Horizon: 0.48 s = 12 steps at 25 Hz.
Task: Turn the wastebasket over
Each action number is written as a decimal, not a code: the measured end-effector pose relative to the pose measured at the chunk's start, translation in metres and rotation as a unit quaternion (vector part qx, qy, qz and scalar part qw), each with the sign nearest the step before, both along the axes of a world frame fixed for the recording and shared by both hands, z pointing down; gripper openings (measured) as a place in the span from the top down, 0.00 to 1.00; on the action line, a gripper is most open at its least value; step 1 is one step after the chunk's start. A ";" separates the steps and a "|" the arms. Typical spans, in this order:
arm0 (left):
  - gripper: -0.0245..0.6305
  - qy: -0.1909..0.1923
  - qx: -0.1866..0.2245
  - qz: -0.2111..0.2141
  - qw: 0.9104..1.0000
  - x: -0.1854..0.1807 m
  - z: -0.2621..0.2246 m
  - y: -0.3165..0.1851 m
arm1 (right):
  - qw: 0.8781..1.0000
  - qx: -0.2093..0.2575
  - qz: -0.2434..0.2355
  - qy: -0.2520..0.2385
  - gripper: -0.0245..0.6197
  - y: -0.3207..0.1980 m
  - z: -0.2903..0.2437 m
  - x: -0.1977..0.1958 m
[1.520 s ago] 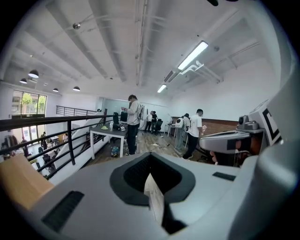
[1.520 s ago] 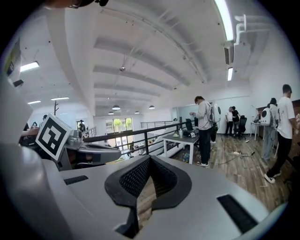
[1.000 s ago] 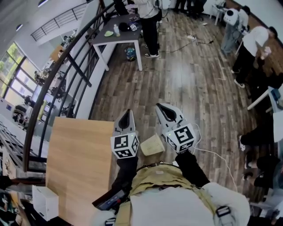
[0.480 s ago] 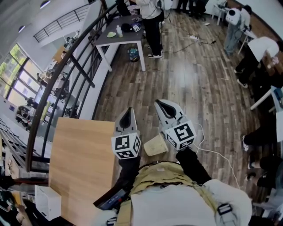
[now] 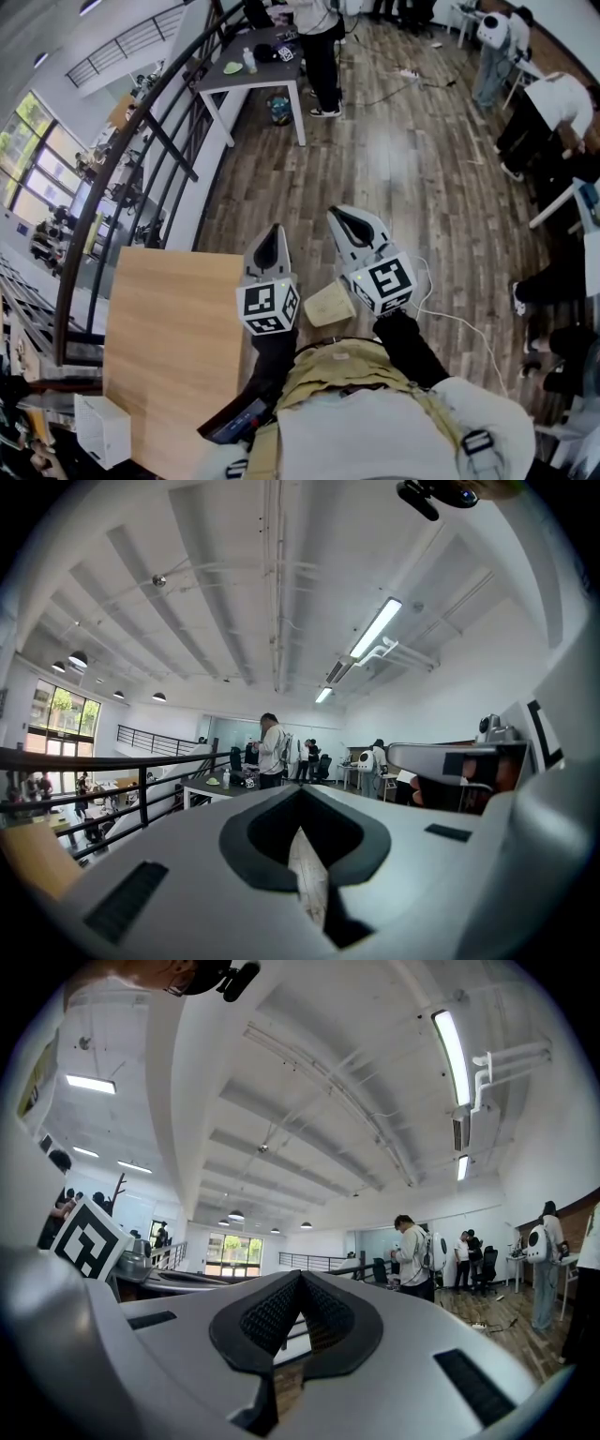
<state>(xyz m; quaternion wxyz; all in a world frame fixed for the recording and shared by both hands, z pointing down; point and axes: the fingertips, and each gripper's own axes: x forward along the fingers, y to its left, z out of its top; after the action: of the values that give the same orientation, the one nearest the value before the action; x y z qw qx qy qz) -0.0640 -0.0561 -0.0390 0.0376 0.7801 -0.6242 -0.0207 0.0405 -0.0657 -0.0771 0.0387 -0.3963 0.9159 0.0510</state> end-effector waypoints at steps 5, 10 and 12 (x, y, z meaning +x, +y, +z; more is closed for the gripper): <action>0.96 0.001 -0.002 0.004 1.000 0.003 0.002 -0.002 | 1.000 -0.002 0.000 0.004 0.93 0.000 0.002 0.000; 0.96 0.001 -0.006 0.008 1.000 0.001 0.003 -0.003 | 1.000 -0.002 0.000 0.004 0.93 -0.001 0.002 -0.003; 0.96 0.001 -0.007 0.010 1.000 0.001 0.004 -0.005 | 1.000 0.000 -0.003 0.005 0.93 -0.002 0.002 -0.005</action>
<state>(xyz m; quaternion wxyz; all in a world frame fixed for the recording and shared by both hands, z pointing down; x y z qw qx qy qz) -0.0631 -0.0607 -0.0351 0.0444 0.7862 -0.6162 -0.0169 0.0355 -0.0679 -0.0750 0.0345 -0.3934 0.9172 0.0527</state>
